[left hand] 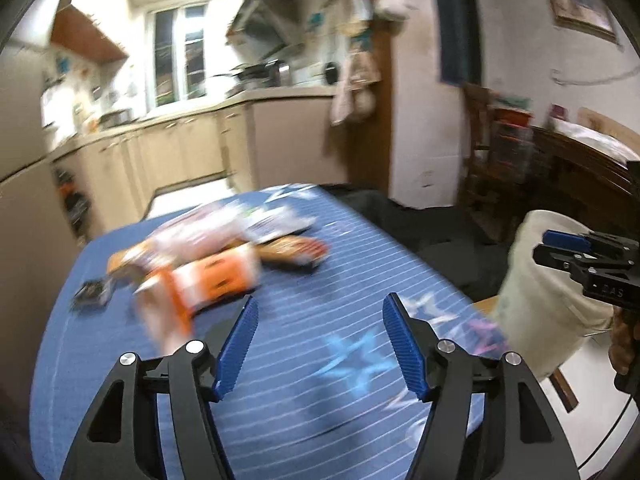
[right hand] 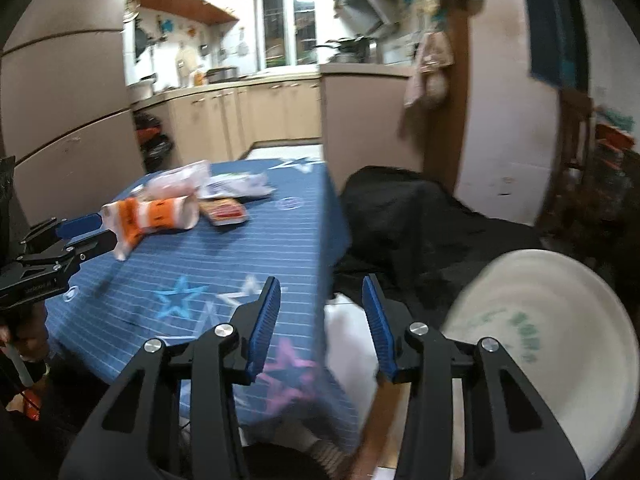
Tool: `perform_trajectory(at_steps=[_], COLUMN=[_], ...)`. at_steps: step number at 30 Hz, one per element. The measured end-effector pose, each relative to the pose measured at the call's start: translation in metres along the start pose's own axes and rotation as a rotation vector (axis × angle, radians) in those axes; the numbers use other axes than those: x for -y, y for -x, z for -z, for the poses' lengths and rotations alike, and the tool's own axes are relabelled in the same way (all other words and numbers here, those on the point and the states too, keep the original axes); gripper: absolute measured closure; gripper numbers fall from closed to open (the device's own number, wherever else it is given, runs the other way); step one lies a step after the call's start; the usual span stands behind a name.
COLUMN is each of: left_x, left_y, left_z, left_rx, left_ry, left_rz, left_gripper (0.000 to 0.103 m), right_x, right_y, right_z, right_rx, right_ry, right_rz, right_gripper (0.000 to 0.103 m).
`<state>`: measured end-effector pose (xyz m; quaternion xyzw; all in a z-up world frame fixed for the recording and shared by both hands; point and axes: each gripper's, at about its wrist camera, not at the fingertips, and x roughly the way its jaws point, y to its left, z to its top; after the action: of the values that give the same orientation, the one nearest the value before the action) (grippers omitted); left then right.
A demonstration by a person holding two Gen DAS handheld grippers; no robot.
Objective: Collect trash
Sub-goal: 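Move both tools back over the table toward the remaining trash, then grasp the orange-white paper cup with the left gripper while the right gripper grasps the brown snack box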
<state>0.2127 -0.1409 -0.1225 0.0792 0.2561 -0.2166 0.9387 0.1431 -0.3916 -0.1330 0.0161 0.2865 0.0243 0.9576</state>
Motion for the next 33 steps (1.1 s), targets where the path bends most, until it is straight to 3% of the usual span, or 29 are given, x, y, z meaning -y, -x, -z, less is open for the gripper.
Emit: perform_trajectory(at_steps=[8,14,17,19,21,24,33], left_x=[-0.076,-0.092,-0.096,-0.1,-0.104,-0.112,-0.121], left_y=[0.008,-0.012,-0.027,-0.038,-0.047,-0.06,-0.076], left_z=[0.025,0.026,0.024,0.023,0.02,0.015,0.012], left_rx=[-0.031,-0.042,-0.048,-0.064,-0.075,-0.101,-0.14], left_ry=[0.16,0.201,0.211,0.227,0.245,0.283,0.323], left_rz=[-0.176,-0.229,-0.247,-0.249,-0.242,-0.227,-0.201], left_gripper=[0.037,0.021,0.018,0.018,0.018,0.018,0.02], right_x=[-0.06,-0.079,-0.086,-0.09,-0.092,-0.094,-0.11], right_y=[-0.04,-0.081,-0.108,-0.13,-0.146,-0.174,-0.239], right_z=[-0.006,-0.024,-0.039,-0.05,-0.059,-0.074,-0.085], right_rx=[-0.052,-0.097,-0.125,-0.156,-0.171,-0.204,-0.324], right_ry=[0.068,0.111,0.153,0.177,0.192,0.202,0.279], right_rz=[-0.124,-0.164,-0.169,-0.185,-0.196,-0.217,-0.268], right_gripper=[0.065,0.065,0.064,0.053,0.033,0.028,0.028])
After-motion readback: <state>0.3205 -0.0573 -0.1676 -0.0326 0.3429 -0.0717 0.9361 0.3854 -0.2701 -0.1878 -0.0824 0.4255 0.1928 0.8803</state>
